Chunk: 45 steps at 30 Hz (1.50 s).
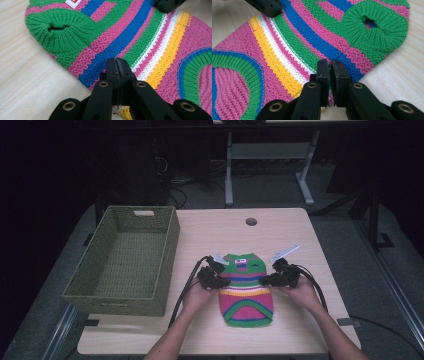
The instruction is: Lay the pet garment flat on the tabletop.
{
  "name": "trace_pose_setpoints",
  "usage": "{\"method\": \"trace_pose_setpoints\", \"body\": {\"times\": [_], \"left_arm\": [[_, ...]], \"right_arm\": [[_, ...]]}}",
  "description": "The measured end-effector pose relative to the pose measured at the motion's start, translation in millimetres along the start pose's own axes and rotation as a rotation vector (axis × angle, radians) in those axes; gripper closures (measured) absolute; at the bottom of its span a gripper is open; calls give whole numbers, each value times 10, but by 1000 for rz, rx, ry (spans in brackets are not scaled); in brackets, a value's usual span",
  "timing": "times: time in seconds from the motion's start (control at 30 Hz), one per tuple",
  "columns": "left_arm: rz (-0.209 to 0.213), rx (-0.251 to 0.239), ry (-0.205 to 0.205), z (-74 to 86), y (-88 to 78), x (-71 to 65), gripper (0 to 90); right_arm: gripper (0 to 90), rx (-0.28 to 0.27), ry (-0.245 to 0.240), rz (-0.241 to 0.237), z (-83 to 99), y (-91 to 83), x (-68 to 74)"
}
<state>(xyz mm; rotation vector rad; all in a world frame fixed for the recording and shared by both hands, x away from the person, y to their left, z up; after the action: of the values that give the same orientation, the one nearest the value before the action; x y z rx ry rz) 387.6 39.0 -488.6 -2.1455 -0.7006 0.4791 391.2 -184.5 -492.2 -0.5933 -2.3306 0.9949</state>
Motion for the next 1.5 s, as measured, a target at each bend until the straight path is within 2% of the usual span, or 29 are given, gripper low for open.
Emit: {"method": "trace_pose_setpoints", "body": {"times": [0.23,0.33,0.47,0.63,0.87,1.1,1.2,1.37,1.43,1.5], "left_arm": [[-38,1,6,-42,21,47,884],[-36,-7,-11,-41,23,75,878],[-39,-10,-20,-39,22,89,871],[-60,-2,4,-42,17,68,853],[-75,-2,-1,-42,9,63,814],[-77,-2,-5,-46,-2,59,787],[-37,-27,-22,-66,-42,39,767],[-36,-33,-5,-88,-82,-18,754],[-26,-44,-12,-87,-93,-27,738],[-26,-61,-12,-91,-113,-43,722]], "right_arm": [[840,-33,26,5,-35,27,-62],[839,-49,37,0,-39,36,-79],[834,-50,45,-1,-39,36,-84],[817,-54,52,-9,-38,37,-80],[793,-52,46,-9,-38,32,-73],[766,-55,48,-13,-41,20,-76],[732,-59,45,-9,-45,-6,-66],[702,-85,40,-29,-60,-43,-44],[680,-94,41,-46,-68,-64,-25],[673,-98,30,-43,-74,-89,-10]]}}
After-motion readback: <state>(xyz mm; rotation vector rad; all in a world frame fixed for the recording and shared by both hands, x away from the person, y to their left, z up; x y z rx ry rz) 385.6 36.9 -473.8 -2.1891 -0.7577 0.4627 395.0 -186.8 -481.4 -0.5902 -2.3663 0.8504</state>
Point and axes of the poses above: each handheld gripper's, and its own axes: y roughly forward along the jaws, z roughly out of its underside, x roughly to its left, the point moved 4 cm from there along y, roughly forward along the jaws, and after that the axes turned 4 degrees about -z, right-handed, at the moved point
